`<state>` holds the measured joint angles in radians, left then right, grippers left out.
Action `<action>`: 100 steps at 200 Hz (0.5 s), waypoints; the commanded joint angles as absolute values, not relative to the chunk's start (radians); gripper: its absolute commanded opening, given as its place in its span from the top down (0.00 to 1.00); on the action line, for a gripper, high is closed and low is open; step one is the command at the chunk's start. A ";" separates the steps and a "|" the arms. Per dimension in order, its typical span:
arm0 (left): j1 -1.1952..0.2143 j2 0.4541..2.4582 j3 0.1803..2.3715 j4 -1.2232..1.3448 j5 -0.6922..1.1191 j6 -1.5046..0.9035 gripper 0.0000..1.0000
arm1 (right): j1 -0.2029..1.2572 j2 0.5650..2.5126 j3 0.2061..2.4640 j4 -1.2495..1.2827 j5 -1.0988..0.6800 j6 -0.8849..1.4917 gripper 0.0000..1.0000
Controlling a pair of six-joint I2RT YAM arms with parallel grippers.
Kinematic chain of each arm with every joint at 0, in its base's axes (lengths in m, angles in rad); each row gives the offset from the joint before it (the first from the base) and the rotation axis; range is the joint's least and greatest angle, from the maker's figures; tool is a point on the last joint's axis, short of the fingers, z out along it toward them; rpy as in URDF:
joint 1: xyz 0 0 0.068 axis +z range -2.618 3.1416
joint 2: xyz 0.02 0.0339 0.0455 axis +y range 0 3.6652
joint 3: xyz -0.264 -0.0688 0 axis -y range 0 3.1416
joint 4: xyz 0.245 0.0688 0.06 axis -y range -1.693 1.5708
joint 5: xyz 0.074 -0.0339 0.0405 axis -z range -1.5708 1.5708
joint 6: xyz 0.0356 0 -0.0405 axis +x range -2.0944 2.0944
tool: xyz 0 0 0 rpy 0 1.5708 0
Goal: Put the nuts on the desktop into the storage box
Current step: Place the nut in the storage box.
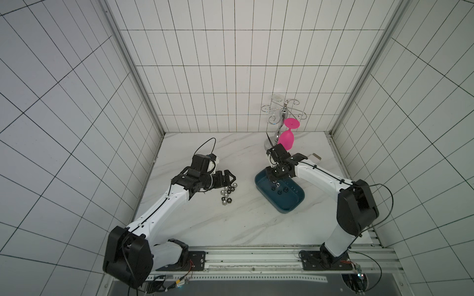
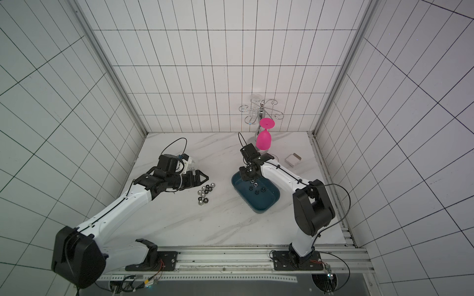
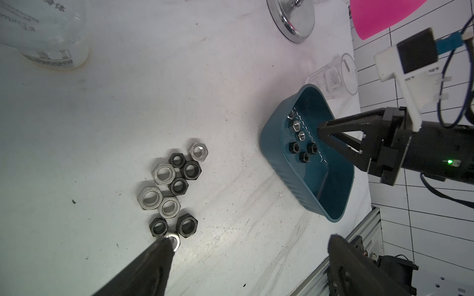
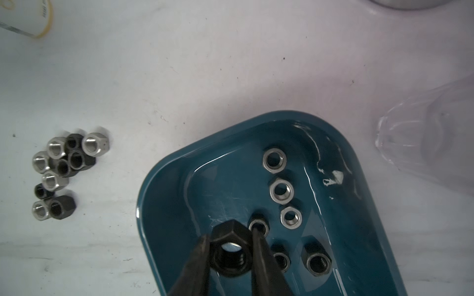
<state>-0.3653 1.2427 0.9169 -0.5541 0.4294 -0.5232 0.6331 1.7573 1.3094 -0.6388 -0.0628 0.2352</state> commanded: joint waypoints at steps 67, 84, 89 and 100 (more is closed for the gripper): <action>-0.371 1.246 0.999 -0.602 0.352 -0.492 0.02 | 0.611 1.919 1.376 -0.619 -0.089 0.180 0.73; -0.371 1.241 1.003 -0.613 0.349 -0.487 0.02 | 0.611 1.933 1.394 -0.629 -0.086 0.176 0.70; -0.371 1.240 1.006 -0.617 0.349 -0.482 0.02 | 0.611 1.933 1.397 -0.629 -0.086 0.176 0.68; -0.371 1.237 1.013 -0.632 0.348 -0.471 0.02 | 0.611 1.924 1.402 -0.630 -0.082 0.178 0.63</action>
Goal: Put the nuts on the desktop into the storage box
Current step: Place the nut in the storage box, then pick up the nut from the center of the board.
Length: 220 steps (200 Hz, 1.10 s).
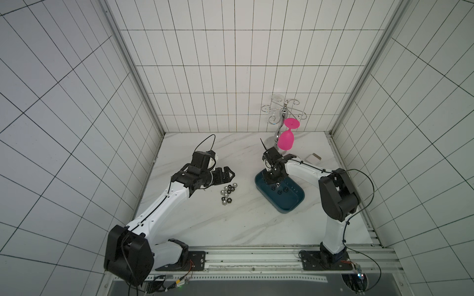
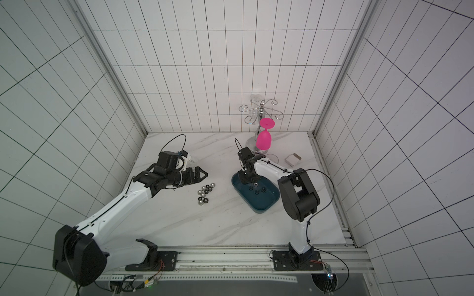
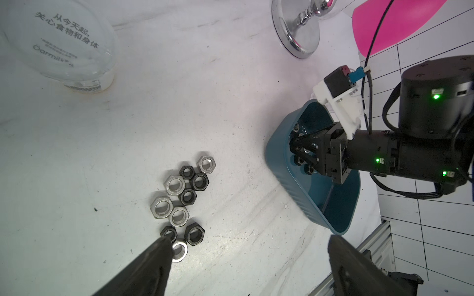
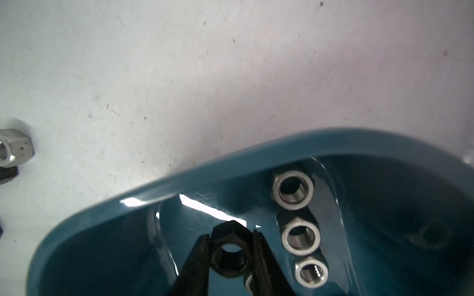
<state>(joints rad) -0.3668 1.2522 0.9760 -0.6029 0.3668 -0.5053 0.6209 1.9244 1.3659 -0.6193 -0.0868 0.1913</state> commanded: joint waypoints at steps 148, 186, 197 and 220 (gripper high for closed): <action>-0.183 1.135 0.970 -0.733 0.312 -0.452 0.02 | 0.984 1.599 1.187 -0.522 -0.036 0.173 0.51; -0.135 1.127 0.959 -0.753 0.308 -0.458 0.02 | 1.072 1.726 1.204 -0.451 -0.023 0.181 0.50; -0.116 1.127 0.970 -0.772 0.311 -0.450 0.02 | 1.085 1.780 1.235 -0.452 -0.022 0.172 0.50; -0.072 1.126 0.991 -0.827 0.326 -0.429 0.02 | 1.111 1.875 1.304 -0.461 -0.017 0.143 0.50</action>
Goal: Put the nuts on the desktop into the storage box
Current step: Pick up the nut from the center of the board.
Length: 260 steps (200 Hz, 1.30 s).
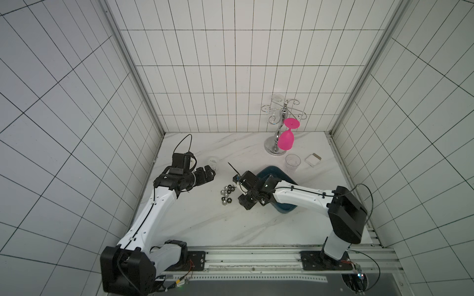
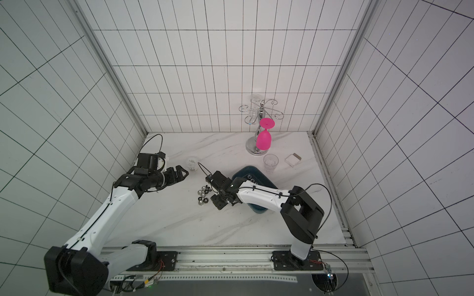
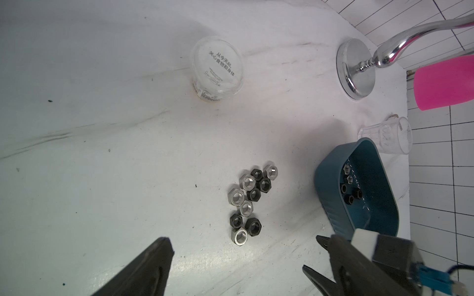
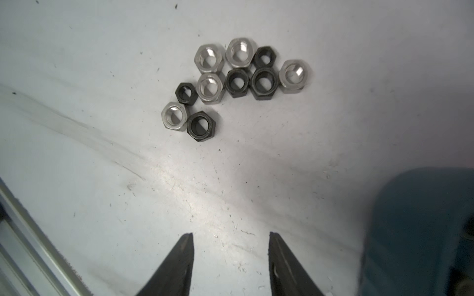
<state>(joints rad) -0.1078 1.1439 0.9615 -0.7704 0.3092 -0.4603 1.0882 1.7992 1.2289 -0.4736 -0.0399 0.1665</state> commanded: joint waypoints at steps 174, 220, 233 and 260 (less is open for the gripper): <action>0.002 1.094 0.950 -0.870 0.372 -0.351 0.02 | 1.142 2.171 1.623 -0.581 0.007 0.107 0.79; 0.000 1.127 0.957 -0.818 0.471 -0.368 0.02 | 1.103 1.953 1.523 -0.520 0.037 0.174 0.81; -0.008 1.138 0.960 -0.798 0.491 -0.384 0.02 | 1.070 1.867 1.473 -0.497 0.040 0.204 0.81; -0.080 1.176 0.987 -0.772 0.470 -0.414 0.02 | 0.975 1.715 1.369 -0.494 0.041 0.257 0.81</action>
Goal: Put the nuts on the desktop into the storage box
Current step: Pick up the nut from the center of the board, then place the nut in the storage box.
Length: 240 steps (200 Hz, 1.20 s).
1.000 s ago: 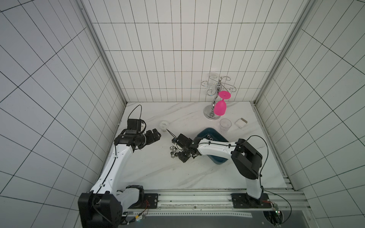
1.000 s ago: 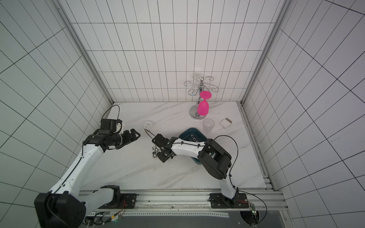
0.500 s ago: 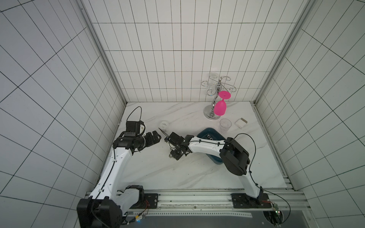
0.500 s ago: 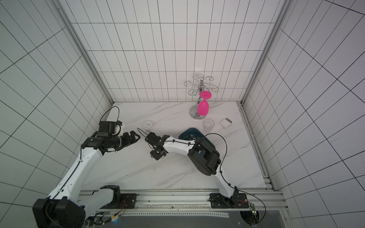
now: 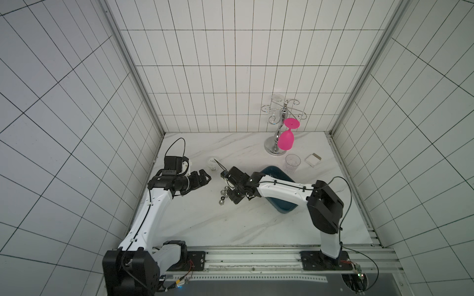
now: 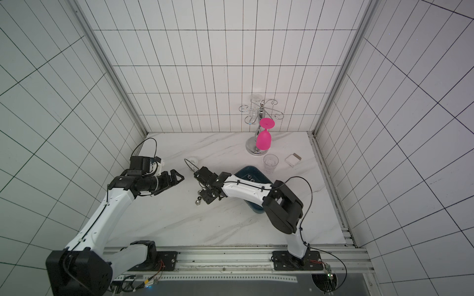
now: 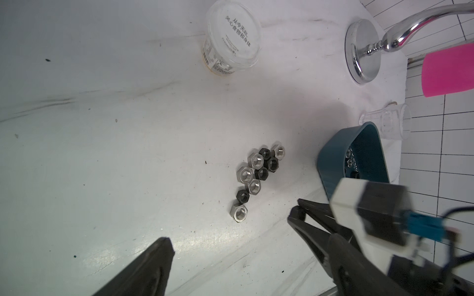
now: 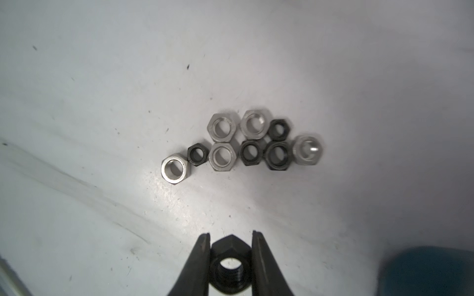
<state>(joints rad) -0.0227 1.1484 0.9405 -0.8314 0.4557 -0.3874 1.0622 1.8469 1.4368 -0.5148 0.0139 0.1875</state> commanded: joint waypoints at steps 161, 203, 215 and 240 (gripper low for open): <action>-0.315 1.253 0.951 -0.588 0.388 -0.557 0.02 | 0.681 1.793 1.214 -0.549 -0.021 0.245 0.76; -0.314 1.247 0.952 -0.614 0.370 -0.535 0.02 | 0.681 1.831 1.262 -0.566 -0.011 0.237 0.60; -0.313 1.247 0.954 -0.624 0.362 -0.530 0.02 | 0.681 1.824 1.270 -0.573 -0.007 0.236 0.57; -0.275 1.248 0.976 -0.670 0.346 -0.526 0.02 | 0.688 1.749 1.273 -0.582 0.002 0.230 0.56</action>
